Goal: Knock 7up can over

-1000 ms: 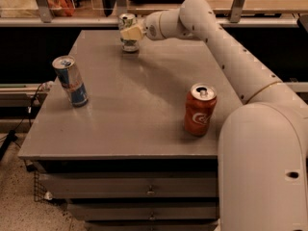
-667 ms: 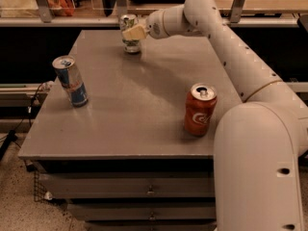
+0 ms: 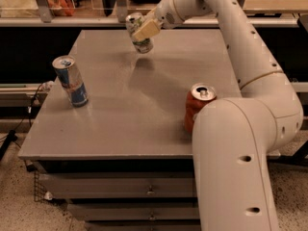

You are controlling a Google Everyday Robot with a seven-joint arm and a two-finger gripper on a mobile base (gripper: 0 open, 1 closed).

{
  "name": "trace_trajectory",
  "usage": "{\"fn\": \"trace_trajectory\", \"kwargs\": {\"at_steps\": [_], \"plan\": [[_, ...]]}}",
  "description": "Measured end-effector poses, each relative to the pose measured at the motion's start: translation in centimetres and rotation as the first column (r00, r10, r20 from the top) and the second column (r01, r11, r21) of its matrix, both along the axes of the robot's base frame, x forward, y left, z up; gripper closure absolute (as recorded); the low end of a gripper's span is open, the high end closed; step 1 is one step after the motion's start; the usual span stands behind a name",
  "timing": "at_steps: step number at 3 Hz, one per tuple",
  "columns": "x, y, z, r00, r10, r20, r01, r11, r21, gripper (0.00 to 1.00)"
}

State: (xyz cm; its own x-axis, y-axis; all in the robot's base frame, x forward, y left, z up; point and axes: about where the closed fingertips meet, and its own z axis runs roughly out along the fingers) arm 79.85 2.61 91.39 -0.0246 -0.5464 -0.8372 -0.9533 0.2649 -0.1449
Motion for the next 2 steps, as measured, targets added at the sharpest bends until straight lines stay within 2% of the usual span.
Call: {"fn": "trace_trajectory", "kwargs": {"at_steps": [1,2], "plan": [[-3.6,-1.0,-2.1,0.9853,0.168,-0.031,-0.171,0.957,-0.235,1.00],[-5.2,-2.5,-3.0,0.9709,0.231,-0.064,-0.238,0.902,-0.360,1.00]]}}
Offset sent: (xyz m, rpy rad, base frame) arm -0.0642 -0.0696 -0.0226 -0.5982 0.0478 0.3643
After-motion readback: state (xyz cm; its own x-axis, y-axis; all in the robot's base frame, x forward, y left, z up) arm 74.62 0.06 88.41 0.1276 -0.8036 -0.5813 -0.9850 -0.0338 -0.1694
